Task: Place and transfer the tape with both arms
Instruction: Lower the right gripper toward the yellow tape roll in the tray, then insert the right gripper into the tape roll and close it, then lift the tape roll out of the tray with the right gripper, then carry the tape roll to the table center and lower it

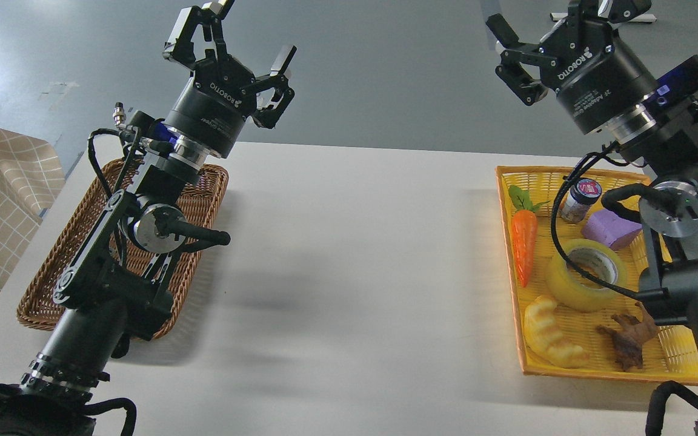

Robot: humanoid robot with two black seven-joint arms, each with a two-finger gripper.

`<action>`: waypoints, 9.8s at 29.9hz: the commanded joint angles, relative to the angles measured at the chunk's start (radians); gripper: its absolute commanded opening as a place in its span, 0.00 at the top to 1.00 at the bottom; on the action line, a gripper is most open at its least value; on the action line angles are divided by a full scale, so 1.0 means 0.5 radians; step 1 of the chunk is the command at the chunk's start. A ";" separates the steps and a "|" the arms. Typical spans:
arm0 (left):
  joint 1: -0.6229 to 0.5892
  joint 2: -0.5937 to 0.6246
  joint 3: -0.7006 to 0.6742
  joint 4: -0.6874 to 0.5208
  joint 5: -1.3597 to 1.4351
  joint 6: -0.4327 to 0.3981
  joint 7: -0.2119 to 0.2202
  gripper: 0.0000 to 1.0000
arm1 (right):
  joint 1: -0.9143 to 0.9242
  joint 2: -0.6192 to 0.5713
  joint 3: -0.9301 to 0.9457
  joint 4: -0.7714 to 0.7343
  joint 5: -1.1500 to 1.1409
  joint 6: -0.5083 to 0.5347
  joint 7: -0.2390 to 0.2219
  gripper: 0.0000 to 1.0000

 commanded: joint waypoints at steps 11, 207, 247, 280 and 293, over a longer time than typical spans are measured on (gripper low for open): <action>0.017 0.001 0.003 -0.018 0.003 -0.003 0.000 0.02 | -0.158 -0.141 0.475 0.019 0.012 0.000 0.140 0.00; 0.143 0.182 -0.071 -0.009 0.000 0.040 -0.003 0.02 | -0.346 -0.700 -0.350 0.160 -2.335 0.000 -0.026 0.93; 0.216 0.215 -0.092 -0.012 -0.003 0.040 -0.003 0.02 | 0.281 0.454 -1.178 -0.429 -2.731 0.000 -0.044 0.92; 0.222 0.243 -0.148 -0.009 -0.018 0.040 -0.003 0.02 | 0.131 0.454 -1.439 -0.625 -2.731 0.000 -0.041 0.92; 0.216 0.271 -0.154 0.000 -0.027 0.037 -0.003 0.02 | 0.097 0.454 -1.448 -0.665 -2.731 0.000 -0.041 0.92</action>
